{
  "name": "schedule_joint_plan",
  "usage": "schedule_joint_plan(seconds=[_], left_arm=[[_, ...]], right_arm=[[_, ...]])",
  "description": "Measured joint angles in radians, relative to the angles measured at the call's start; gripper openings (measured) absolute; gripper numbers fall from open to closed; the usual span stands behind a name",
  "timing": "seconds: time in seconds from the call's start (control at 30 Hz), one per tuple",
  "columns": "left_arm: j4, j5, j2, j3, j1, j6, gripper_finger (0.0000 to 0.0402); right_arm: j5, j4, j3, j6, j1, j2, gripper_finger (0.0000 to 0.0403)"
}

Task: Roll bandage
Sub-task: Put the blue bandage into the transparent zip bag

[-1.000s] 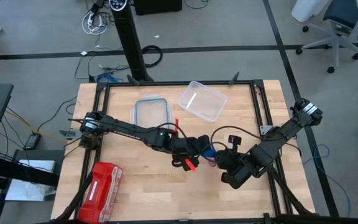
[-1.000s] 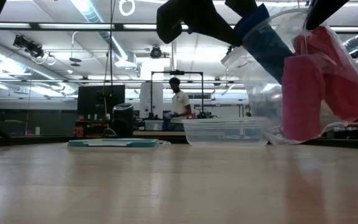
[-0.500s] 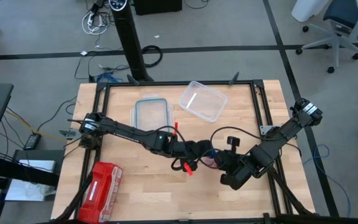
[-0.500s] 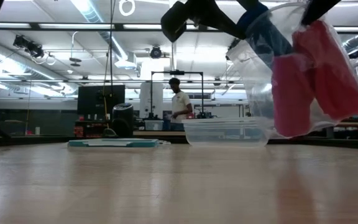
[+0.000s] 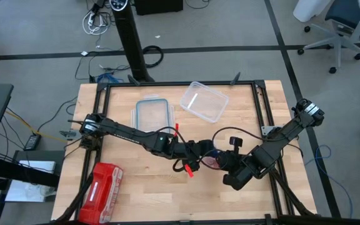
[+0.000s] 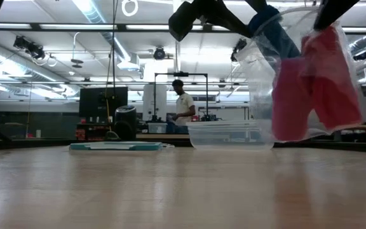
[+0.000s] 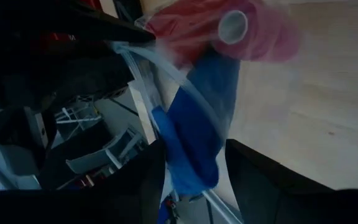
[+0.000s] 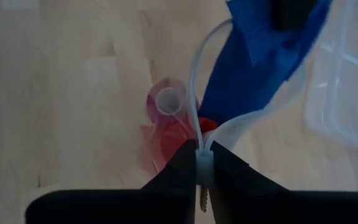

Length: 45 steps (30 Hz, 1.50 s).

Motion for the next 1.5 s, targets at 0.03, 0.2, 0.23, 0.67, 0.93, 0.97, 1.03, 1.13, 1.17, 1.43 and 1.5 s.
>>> schedule_joint_plan(seconds=[0.03, 0.2, 0.23, 0.67, 0.93, 0.97, 1.03, 1.13, 1.17, 1.43, 1.5], left_arm=[[-0.001, -0.002, 0.0, 0.0, -0.002, -0.01, 0.0171], [-0.003, -0.001, 0.0, 0.0, -0.01, -0.044, 0.0171], [-0.003, -0.001, 0.0, 0.0, -0.01, -0.044, 0.0171], [-0.002, 0.064, 0.0, 0.0, -0.009, -0.039, 0.0171], [0.0, 0.094, 0.0, 0.0, -0.021, -0.005, 0.0162], [-0.001, 0.095, 0.0, 0.0, -0.022, 0.003, 0.0159], [-0.001, 0.098, 0.0, 0.0, -0.023, 0.01, 0.015], [0.0, 0.098, 0.0, 0.0, -0.023, 0.012, 0.0135], [0.0, 0.097, 0.0, 0.0, -0.024, 0.012, 0.013], [0.002, 0.097, 0.0, 0.0, -0.03, -0.009, 0.0089], [0.005, 0.097, 0.0, 0.0, -0.029, -0.026, 0.0079]], right_arm=[[-0.001, -0.009, 0.0, 0.005, 0.0, 0.0, 0.0022], [-0.003, -0.037, 0.0, 0.03, 0.0, 0.0, 0.0025], [-0.003, -0.035, 0.0, 0.029, 0.0, 0.0, 0.0028], [-0.012, -0.033, 0.0, -0.007, -0.001, 0.0, 0.0026], [-0.012, -0.032, 0.0, -0.014, -0.001, 0.0, 0.0023], [-0.012, -0.03, 0.0, -0.014, -0.001, 0.0, 0.0022], [-0.011, -0.021, 0.0, -0.014, -0.001, 0.0, 0.0022], [-0.011, -0.001, 0.0, -0.015, -0.001, 0.0, 0.0027], [-0.011, 0.005, 0.0, -0.019, -0.001, 0.0, 0.0029], [-0.003, 0.021, 0.0, -0.023, -0.001, 0.0, 0.0022], [-0.001, 0.022, 0.0, -0.023, -0.001, 0.0, 0.0022]])
